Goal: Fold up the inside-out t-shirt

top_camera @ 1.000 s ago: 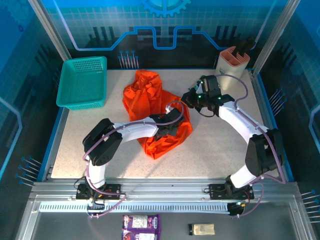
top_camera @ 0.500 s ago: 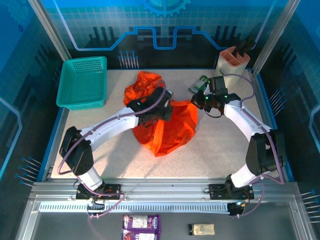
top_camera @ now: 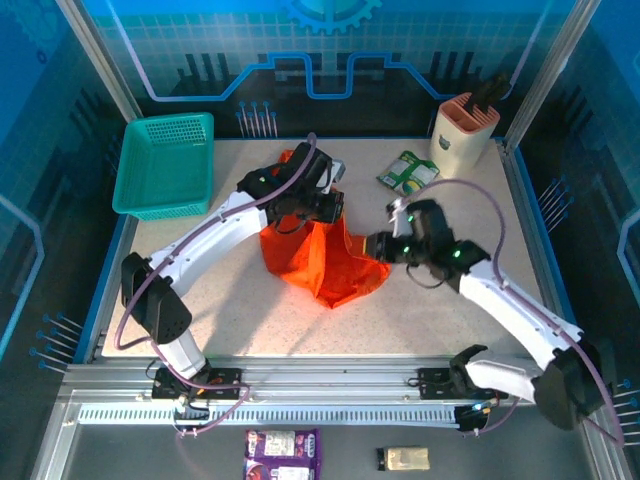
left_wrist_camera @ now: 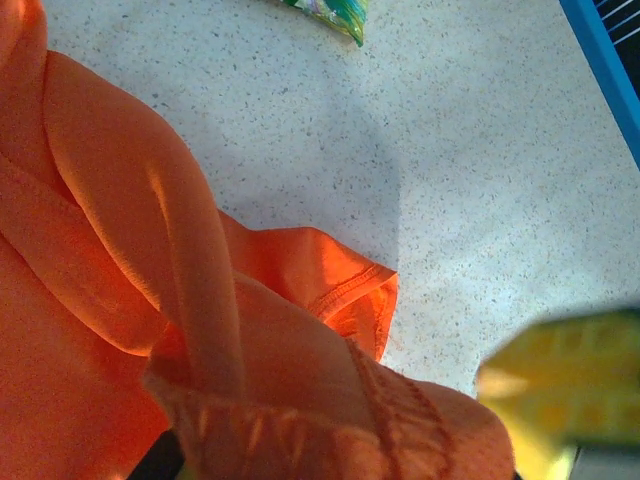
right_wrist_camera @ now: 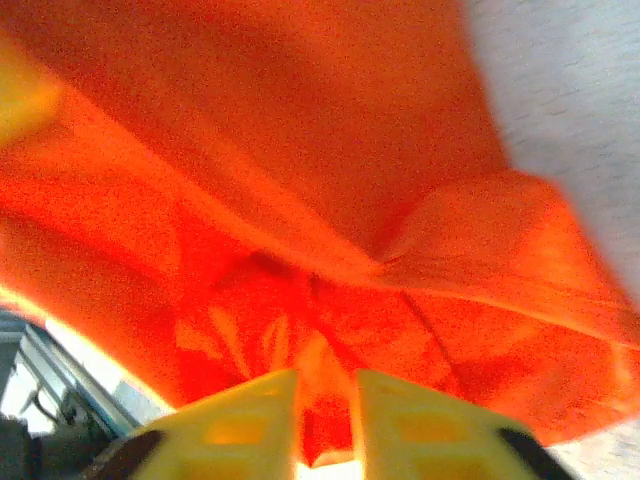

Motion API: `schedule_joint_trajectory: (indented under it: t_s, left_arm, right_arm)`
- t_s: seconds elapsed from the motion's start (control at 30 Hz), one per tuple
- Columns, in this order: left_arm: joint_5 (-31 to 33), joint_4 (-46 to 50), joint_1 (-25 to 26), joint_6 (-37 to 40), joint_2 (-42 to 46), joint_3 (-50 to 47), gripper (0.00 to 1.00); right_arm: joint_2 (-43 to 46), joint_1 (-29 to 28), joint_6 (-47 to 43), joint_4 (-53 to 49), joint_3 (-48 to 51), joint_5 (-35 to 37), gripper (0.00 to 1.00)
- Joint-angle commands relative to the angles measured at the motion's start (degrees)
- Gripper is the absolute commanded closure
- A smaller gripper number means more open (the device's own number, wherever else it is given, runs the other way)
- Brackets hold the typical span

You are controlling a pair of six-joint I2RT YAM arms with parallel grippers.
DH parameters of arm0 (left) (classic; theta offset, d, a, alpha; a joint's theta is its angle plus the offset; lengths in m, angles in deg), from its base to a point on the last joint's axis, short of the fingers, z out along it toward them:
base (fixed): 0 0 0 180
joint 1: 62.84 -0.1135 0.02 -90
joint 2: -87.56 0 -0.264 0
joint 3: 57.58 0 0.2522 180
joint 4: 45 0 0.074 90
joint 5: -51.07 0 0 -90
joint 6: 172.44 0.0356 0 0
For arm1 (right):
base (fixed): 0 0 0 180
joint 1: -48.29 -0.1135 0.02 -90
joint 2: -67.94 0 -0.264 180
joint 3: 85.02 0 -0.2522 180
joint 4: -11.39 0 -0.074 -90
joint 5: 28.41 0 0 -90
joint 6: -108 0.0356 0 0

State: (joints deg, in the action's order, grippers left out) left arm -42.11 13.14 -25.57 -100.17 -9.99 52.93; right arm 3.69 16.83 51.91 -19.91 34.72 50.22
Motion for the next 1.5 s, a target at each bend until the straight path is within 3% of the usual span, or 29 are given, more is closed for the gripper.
schedule_joint_trajectory:
  t_s: [0.0,0.13,0.27,0.53,0.7,0.97,1.27,1.47]
  left_arm:
    - [-2.78,3.66,-0.75,1.39,-0.34,3.4,1.0]
    - [-3.81,5.2,-0.99,1.7,0.65,4.64,1.0]
    - [-4.81,6.41,-1.06,1.85,1.64,5.07,1.0]
    - [-9.75,6.51,-0.81,-0.16,4.89,3.75,1.0]
    - [-12.2,5.48,0.22,-2.0,8.99,3.44,1.0]
    - [-19.13,3.35,3.45,-4.29,12.27,9.16,1.0]
    - [-23.15,1.98,4.76,-5.88,17.11,20.83,1.0]
    - [-15.7,4.99,4.66,-3.12,20.71,21.06,1.0]
  right_arm:
    - [-1.09,-9.0,-5.04,12.91,8.19,8.69,0.89]
    - [-7.6,-17.42,-10.35,31.14,14.28,14.6,0.99]
    - [-17.88,-20.41,-13.53,43.09,13.28,16.7,1.0]
    - [-35.54,-19.36,-13.26,58.23,5.04,22.93,1.0]
    - [-42.54,-16.62,-11.5,61.93,-1.15,25.43,1.0]
    - [-49.11,-11.5,-7.6,58.34,-11.14,21.5,0.99]
    - [-46.92,-5.74,-7.78,41.96,-19.99,18.28,0.71]
    - [-39.84,-3.1,-11.17,27.76,-22.29,19.75,0.57]
